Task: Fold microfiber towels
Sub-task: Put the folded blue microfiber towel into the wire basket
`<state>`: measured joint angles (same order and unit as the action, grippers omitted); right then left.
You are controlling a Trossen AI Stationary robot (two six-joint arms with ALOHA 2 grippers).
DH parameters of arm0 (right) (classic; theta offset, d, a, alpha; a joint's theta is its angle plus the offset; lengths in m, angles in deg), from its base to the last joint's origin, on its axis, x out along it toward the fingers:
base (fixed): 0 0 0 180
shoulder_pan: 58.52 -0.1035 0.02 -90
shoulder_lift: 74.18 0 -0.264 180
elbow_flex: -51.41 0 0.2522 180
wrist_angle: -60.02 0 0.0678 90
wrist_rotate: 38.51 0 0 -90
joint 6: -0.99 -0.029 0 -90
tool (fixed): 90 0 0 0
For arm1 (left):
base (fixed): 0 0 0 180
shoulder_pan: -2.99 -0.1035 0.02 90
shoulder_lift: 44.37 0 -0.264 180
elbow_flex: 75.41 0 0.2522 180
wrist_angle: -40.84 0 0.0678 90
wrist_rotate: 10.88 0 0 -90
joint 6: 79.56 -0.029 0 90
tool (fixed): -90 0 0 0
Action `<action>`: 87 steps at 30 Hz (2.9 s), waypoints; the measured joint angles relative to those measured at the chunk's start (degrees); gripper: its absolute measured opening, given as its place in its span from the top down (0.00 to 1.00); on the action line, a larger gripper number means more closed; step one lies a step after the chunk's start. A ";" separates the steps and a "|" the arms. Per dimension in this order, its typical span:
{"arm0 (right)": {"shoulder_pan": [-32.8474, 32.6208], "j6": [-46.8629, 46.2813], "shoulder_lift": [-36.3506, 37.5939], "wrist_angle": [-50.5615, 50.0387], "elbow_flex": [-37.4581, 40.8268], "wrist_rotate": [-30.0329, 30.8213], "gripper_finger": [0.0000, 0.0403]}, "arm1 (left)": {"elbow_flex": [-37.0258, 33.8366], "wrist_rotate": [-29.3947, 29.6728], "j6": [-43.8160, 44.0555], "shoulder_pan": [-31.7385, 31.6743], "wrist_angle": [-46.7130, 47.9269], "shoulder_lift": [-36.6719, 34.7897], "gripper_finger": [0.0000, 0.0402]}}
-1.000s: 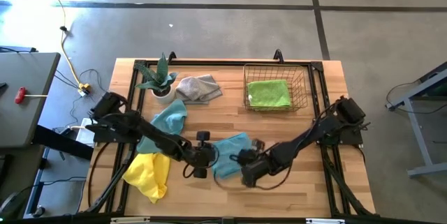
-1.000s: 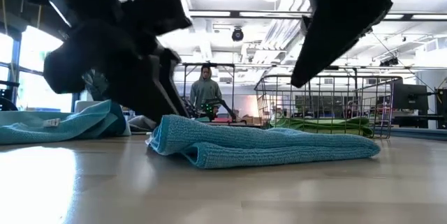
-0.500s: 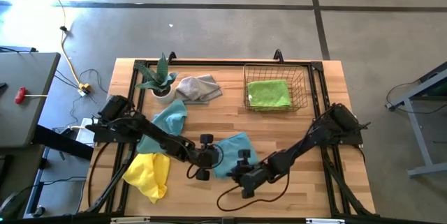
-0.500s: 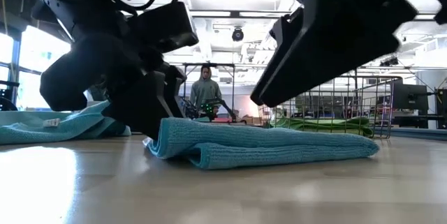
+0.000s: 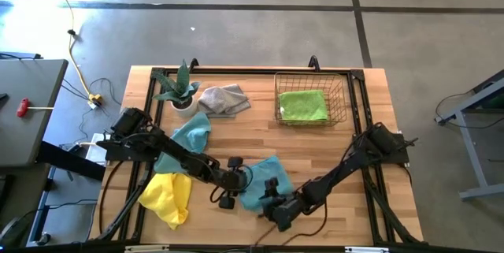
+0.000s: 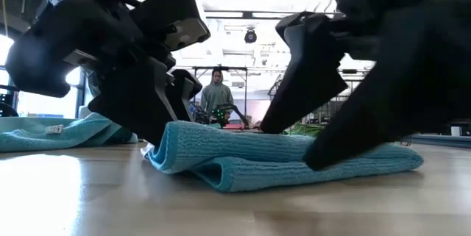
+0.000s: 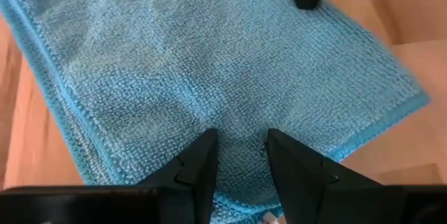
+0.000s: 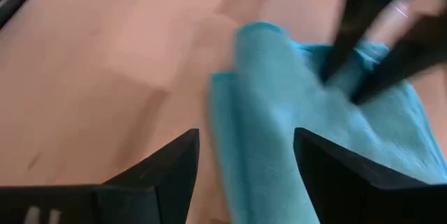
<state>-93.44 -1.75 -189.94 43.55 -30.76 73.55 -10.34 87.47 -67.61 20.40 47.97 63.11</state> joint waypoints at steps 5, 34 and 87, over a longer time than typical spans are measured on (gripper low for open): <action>-1.60 4.72 -1.62 0.98 0.00 4.69 0.44 | -0.02 -0.44 0.51 0.00 -0.65 0.02 0.71; 0.91 -0.44 -4.22 4.26 -0.09 6.44 0.44 | -0.02 -0.35 0.48 -0.02 -3.01 0.02 0.71; 31.46 -12.83 40.25 -42.64 -3.58 -8.37 1.00 | 0.08 14.17 -3.61 6.24 24.09 -35.67 0.71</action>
<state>-61.98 -14.58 -149.70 0.91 -34.34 65.18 -10.26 101.64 -71.22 26.64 72.05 27.44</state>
